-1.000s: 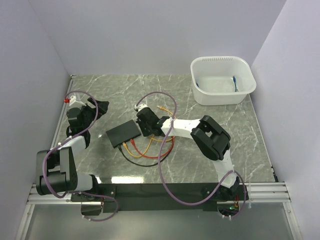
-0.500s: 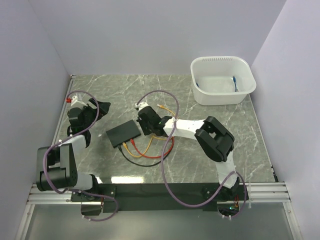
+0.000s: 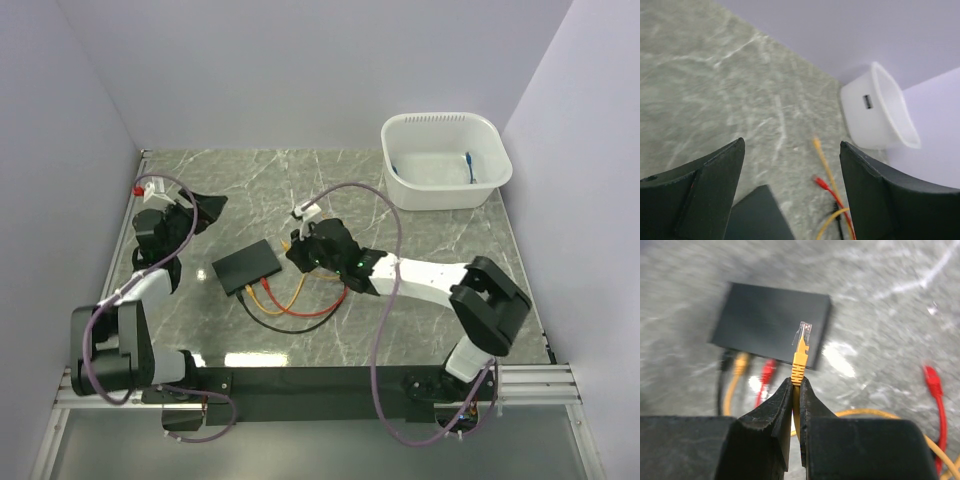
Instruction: Insert the plug into the switch port
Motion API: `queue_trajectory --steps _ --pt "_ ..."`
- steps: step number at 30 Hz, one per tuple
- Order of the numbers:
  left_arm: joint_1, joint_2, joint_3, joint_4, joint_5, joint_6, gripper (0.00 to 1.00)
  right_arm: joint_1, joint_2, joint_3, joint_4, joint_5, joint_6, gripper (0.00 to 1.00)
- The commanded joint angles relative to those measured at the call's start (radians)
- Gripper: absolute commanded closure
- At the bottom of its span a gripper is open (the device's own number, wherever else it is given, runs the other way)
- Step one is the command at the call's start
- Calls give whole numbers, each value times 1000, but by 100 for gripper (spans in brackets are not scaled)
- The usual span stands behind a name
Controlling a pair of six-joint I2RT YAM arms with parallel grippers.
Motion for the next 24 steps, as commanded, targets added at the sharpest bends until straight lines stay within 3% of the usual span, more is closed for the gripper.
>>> queue_trajectory --steps 1,8,14,24 --pt "-46 -103 11 29 18 -21 17 -10 -110 -72 204 -107 -14 100" --pt "-210 -128 34 78 10 -47 18 -20 -260 -226 384 -275 -30 100" --pt "-293 -177 3 145 29 -88 20 -35 -261 -243 419 -328 -5 100" --pt "-354 -301 -66 149 44 -105 30 -128 -261 -296 568 -506 132 100"
